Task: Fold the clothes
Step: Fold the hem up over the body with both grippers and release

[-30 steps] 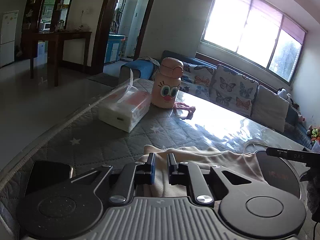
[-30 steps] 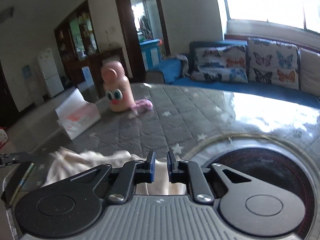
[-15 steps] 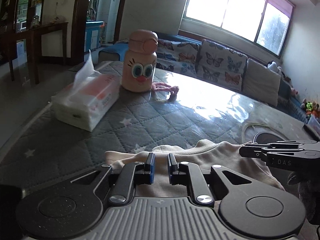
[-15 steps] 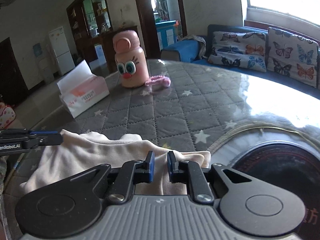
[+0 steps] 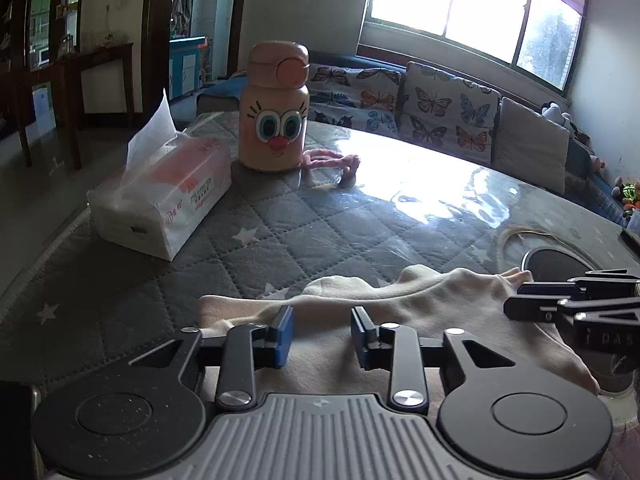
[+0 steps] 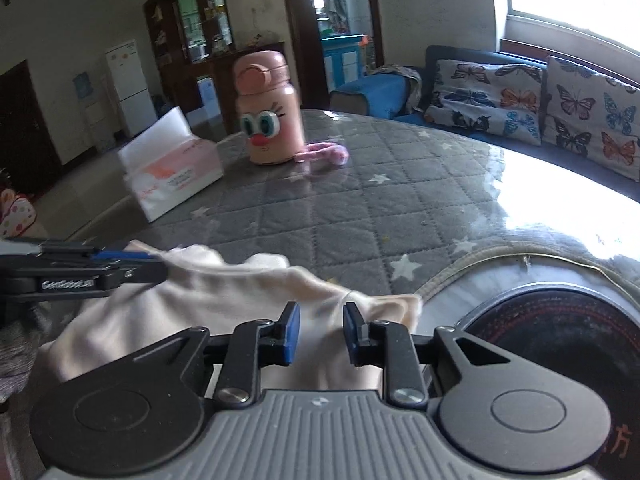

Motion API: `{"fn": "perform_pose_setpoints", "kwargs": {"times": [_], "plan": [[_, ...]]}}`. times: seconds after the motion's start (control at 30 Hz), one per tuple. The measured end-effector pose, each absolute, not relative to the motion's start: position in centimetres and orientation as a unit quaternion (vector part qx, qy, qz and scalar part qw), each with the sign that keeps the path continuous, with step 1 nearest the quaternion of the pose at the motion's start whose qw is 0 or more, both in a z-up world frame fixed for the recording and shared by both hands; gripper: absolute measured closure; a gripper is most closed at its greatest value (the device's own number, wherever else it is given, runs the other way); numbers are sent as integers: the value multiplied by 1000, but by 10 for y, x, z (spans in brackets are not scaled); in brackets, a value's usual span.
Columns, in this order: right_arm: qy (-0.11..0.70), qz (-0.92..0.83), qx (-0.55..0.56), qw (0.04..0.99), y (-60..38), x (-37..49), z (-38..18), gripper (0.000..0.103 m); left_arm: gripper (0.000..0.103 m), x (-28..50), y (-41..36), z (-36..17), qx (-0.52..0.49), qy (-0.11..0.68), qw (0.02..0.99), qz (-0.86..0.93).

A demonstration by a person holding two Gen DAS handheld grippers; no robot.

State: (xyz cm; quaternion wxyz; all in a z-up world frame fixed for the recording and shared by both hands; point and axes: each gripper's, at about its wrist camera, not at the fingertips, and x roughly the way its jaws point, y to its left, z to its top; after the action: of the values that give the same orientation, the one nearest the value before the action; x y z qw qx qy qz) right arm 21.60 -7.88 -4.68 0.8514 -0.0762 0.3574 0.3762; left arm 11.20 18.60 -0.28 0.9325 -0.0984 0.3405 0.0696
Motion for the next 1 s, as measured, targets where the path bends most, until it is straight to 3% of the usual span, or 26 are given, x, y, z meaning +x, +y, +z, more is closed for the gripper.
{"fn": "perform_pose_setpoints", "kwargs": {"times": [0.07,0.77,0.93,1.0], "plan": [[354,389,-90,846,-78,204,-44,67,61,105,181,1,-93,338,934,69],[343,406,-162,831,-94,110,-57,56,48,15,151,-4,-83,350,927,103],[343,402,-140,838,-106,102,-56,39,27,1,139,-2,-83,338,931,110],[342,399,-132,840,-110,98,-56,25,21,-3,134,-3,-82,337,931,110]]}}
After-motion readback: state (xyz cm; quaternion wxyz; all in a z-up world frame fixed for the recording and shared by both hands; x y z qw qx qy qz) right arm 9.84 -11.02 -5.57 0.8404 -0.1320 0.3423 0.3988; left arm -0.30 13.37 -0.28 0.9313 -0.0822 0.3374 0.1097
